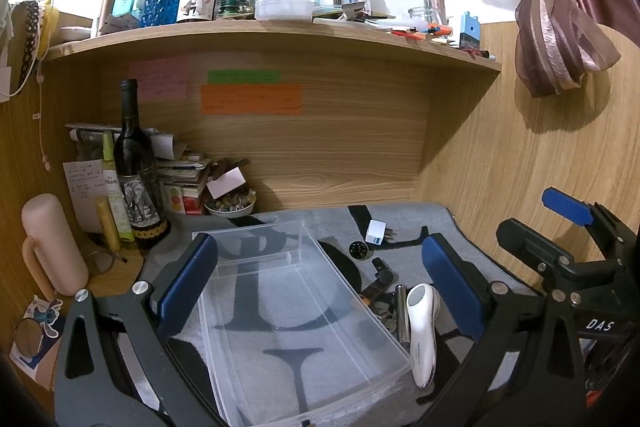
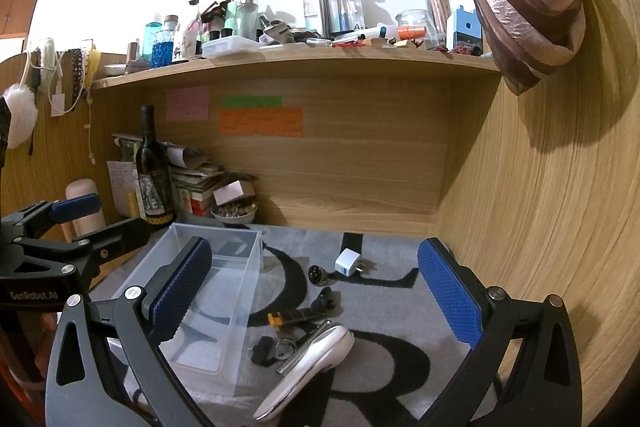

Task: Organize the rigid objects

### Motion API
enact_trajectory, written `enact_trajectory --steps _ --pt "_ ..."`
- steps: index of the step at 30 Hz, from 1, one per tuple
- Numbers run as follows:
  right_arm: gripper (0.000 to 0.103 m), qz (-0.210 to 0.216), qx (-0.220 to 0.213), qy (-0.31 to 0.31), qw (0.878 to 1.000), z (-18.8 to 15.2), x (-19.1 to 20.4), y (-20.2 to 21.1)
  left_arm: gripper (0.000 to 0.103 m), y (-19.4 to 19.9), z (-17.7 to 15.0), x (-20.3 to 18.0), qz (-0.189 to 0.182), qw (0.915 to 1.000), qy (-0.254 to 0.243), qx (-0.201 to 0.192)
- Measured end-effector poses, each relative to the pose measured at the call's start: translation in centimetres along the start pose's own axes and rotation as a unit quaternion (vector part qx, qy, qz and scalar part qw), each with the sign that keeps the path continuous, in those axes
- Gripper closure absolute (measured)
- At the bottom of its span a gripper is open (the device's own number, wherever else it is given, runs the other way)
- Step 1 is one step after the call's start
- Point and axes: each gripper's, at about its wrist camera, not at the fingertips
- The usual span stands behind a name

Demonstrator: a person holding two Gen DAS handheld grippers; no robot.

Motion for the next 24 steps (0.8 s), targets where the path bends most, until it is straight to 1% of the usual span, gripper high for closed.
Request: enact_trajectory --steps 24 --pt "0.000 0.001 0.000 0.012 1.000 0.15 0.44 -0.01 0.000 0.08 0.15 -0.16 0.000 1.0000 0.001 -0.001"
Point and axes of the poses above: each gripper's, at about its wrist camera, not at the fingertips, and y roughly against the way its jaws point, x to its left, z to its top, and after that the axes turned 13 degrees about -z, right-handed
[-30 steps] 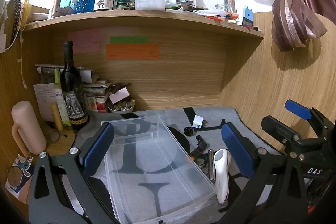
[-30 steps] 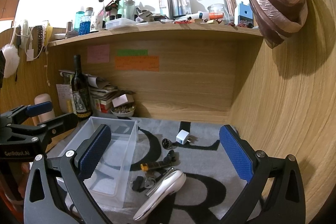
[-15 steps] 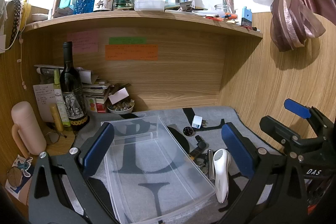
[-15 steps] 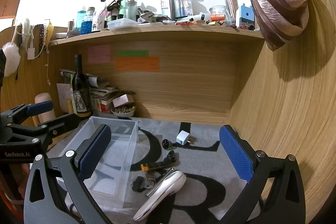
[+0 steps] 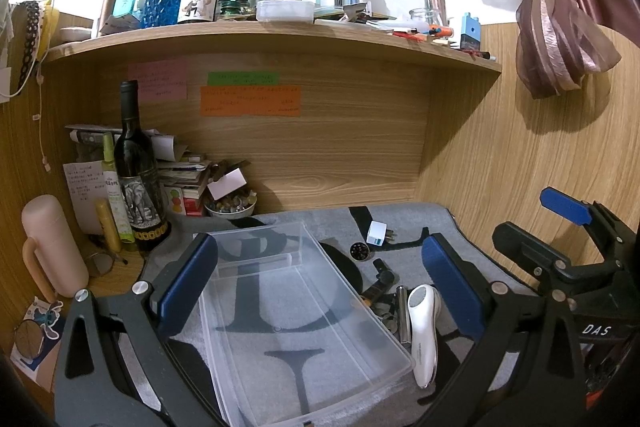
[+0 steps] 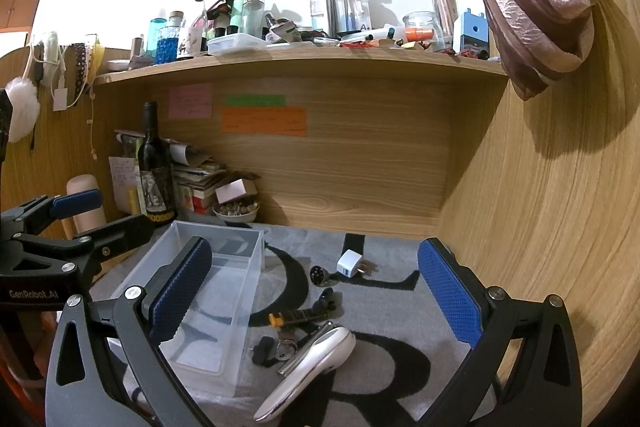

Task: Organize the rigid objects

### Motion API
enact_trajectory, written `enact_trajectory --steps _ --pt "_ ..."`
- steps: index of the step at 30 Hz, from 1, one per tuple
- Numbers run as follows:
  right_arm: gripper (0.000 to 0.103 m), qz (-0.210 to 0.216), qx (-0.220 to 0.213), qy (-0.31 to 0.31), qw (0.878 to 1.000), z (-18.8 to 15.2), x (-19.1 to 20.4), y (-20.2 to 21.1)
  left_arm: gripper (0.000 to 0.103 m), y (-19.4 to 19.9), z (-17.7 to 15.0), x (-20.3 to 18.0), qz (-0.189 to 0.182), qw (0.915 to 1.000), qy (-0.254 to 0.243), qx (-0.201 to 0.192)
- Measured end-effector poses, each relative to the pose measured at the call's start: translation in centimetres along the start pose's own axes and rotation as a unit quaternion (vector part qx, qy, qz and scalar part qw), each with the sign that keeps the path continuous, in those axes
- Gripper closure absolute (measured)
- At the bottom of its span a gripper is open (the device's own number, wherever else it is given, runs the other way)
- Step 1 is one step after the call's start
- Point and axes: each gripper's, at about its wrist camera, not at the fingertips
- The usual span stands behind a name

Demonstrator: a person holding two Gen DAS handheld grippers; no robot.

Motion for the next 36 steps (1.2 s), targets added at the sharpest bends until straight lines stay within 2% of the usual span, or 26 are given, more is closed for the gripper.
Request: enact_trajectory --steps 13,19,21,22,26,27,31,35,36 --pt "0.000 0.004 -0.005 0.006 1.000 0.2 0.4 -0.3 0.000 0.1 0.2 0.1 0.003 1.0000 -0.003 0.000" --pt "0.002 0.008 -0.005 0.000 1.000 0.4 0.3 -1.0 0.001 0.5 0.4 1.4 0.008 0.9999 0.010 -0.006" --pt "0.006 0.008 -0.003 -0.002 1.000 0.4 0.2 -1.3 0.012 0.4 0.5 2.0 0.018 0.9997 0.014 -0.004" --pt "0.009 0.010 0.001 -0.004 1.000 0.5 0.1 -1.5 0.013 0.4 0.6 2.2 0.021 0.9997 0.015 -0.001" --pt "0.018 0.023 0.023 -0.011 0.999 0.6 -0.1 -2.9 0.015 -0.2 0.5 3.9 0.037 0.9988 0.028 0.017" --pt "0.021 0.025 0.028 -0.011 0.999 0.6 -0.1 -3.3 0.018 -0.3 0.5 4.4 0.042 0.9984 0.030 0.022" --pt "0.025 0.032 0.055 -0.010 0.998 0.5 -0.4 -5.2 0.021 -1.1 0.3 6.3 0.053 0.9965 0.034 0.054" --pt "0.035 0.041 0.085 -0.008 0.996 0.4 -0.7 -7.6 0.021 -2.3 -0.4 8.5 0.088 0.9910 0.037 0.093" --pt "0.036 0.043 0.093 -0.008 0.995 0.4 -0.9 -8.2 0.024 -2.6 -0.7 9.1 0.097 0.9890 0.037 0.105"
Point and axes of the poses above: each gripper's, at about its wrist camera, not at the fingertips, and y roughly against the way its jaws point, x to its left, z to its top, and after that the axes turned 13 degrees about -z, right-handed
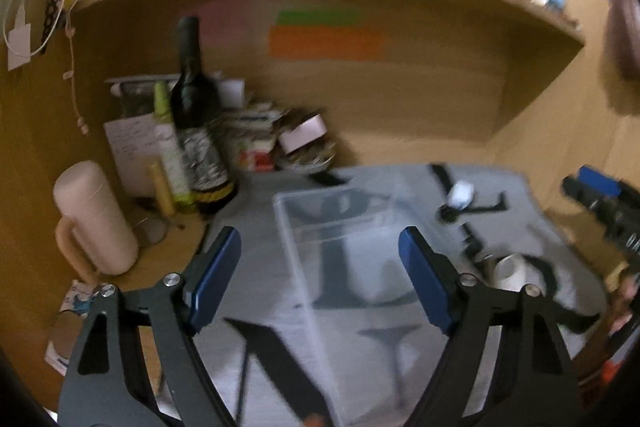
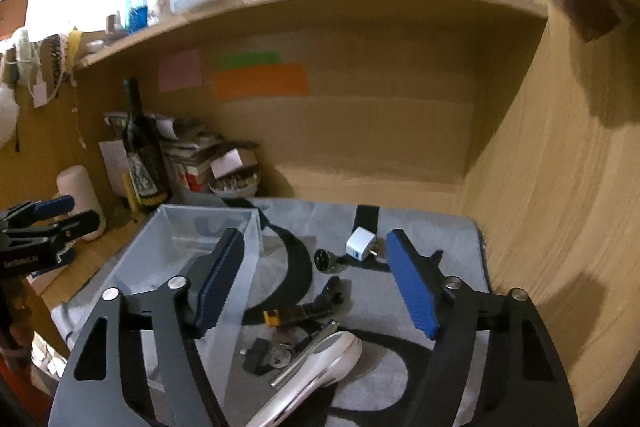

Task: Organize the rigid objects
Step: 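Lower the right gripper onto the white handheld device and close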

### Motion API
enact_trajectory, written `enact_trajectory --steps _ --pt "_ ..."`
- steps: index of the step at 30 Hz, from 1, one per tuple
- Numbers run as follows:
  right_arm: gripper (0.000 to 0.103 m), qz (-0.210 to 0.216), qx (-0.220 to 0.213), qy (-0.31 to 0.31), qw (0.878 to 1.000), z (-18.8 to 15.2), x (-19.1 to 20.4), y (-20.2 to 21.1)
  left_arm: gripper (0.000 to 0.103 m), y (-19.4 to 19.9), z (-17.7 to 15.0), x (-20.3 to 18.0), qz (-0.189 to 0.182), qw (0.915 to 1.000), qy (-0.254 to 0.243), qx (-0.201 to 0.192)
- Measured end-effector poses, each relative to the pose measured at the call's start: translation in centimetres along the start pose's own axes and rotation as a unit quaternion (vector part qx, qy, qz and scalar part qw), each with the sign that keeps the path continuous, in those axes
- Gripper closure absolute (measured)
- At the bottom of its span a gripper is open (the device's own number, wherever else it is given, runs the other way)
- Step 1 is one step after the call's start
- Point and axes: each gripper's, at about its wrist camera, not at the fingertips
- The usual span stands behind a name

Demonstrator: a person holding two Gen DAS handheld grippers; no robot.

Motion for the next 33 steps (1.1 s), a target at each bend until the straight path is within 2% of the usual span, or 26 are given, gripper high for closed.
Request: enact_trajectory --steps 1,3,8,15,20,24,28,33 --pt "0.037 0.002 0.010 -0.001 1.000 0.1 -0.2 -0.6 0.027 -0.5 -0.2 0.4 0.003 0.9999 -0.001 0.012" --pt "0.040 0.000 0.025 -0.002 1.000 0.1 -0.4 -1.8 0.042 -1.7 -0.5 1.3 -0.008 0.9990 0.000 0.043" --pt "0.043 -0.018 0.046 0.006 0.999 0.3 -0.7 -4.0 0.055 -4.6 -2.1 3.4 -0.031 0.9926 0.038 0.111" --pt "0.043 -0.026 0.091 0.007 0.995 0.3 -1.2 -8.3 0.076 -7.2 -3.7 4.1 -0.063 0.9842 0.058 0.155" --pt "0.043 -0.024 0.125 0.014 0.992 0.0 -0.8 -11.5 0.084 -8.2 -3.5 4.1 -0.077 0.9828 0.064 0.155" --pt "0.043 -0.022 0.152 0.021 0.988 -0.4 -0.4 -13.2 0.086 -8.9 -3.0 4.7 -0.078 0.9827 0.069 0.153" --pt "0.043 -0.007 0.173 0.008 0.985 -1.6 -0.7 -13.2 0.086 -9.2 -2.8 5.1 -0.081 0.9825 0.071 0.152" --pt "0.043 -0.007 0.194 0.005 0.981 -3.7 -0.9 -11.9 0.086 -9.7 -2.5 5.4 -0.076 0.9836 0.068 0.148"
Point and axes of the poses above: each gripper's, at about its wrist camera, not at the fingertips, and y roughly against the way its jaws point, x to its left, z to its top, and after that the axes turned 13 degrees about -z, right-handed
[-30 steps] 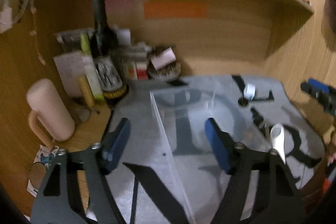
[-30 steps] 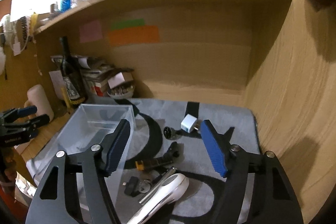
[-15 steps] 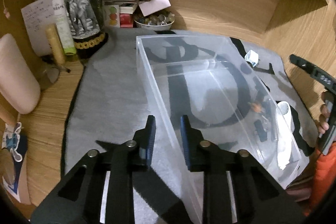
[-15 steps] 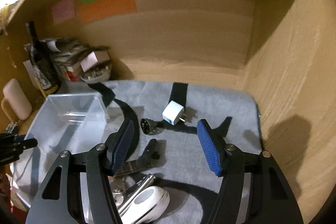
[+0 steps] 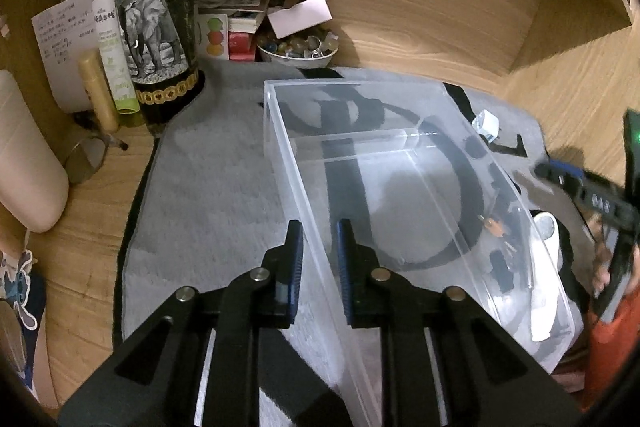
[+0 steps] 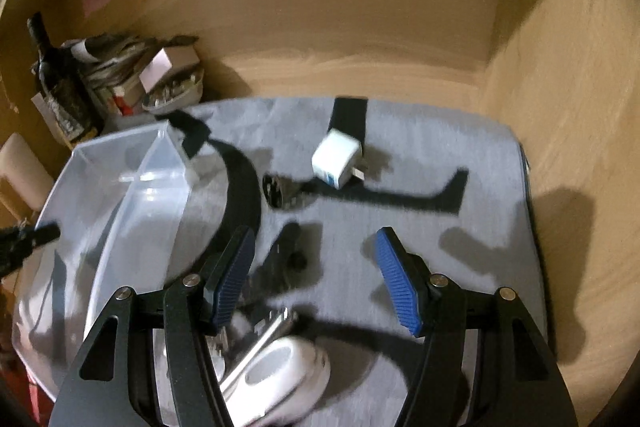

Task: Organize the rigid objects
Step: 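Lower the right gripper onto the white handheld device and close, then lift the white device with the right gripper and release it into the clear box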

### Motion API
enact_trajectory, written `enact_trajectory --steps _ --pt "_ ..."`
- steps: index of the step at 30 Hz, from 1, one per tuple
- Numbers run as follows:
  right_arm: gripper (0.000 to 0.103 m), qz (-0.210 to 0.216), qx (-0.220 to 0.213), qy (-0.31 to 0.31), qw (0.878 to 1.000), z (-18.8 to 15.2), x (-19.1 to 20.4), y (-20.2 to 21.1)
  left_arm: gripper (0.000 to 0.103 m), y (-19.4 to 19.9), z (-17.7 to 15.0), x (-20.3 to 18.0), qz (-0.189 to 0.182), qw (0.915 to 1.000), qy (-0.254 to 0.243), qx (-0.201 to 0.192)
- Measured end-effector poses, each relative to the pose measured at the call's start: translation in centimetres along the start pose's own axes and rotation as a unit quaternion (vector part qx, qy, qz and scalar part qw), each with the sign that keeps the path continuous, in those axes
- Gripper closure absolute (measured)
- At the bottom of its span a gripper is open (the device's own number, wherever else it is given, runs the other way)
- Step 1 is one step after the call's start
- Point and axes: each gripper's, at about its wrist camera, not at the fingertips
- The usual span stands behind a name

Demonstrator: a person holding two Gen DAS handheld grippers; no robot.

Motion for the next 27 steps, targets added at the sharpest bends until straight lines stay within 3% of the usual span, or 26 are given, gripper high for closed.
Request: enact_trajectory --steps 8,15,18,24,27 --pt "0.043 0.002 0.042 -0.012 0.999 -4.6 -0.2 0.7 0.086 -0.1 -0.1 -0.1 0.006 1.0000 -0.003 -0.007" --pt "0.045 0.028 0.069 -0.012 0.997 -6.0 0.3 0.0 0.086 0.0 -0.4 -0.3 0.007 0.9999 -0.007 -0.001" --pt "0.052 0.050 0.077 -0.027 0.995 -6.0 -0.3 -0.1 0.086 0.0 -0.7 -0.5 0.008 0.9999 -0.010 0.002" --pt "0.055 0.048 0.064 -0.035 0.996 -6.0 -0.8 0.3 0.085 0.0 -1.4 -0.7 0.006 0.9998 -0.015 0.010" --pt "0.057 0.037 0.035 -0.041 0.998 -5.1 -1.2 1.5 0.085 0.1 -1.7 -0.8 0.004 0.9998 -0.015 0.012"
Point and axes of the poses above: each gripper's, at about its wrist camera, not at the fingertips, and y roughly against the way its jaws point, x to its left, z to its top, and after that the axes turned 13 degrees about -z, right-handed
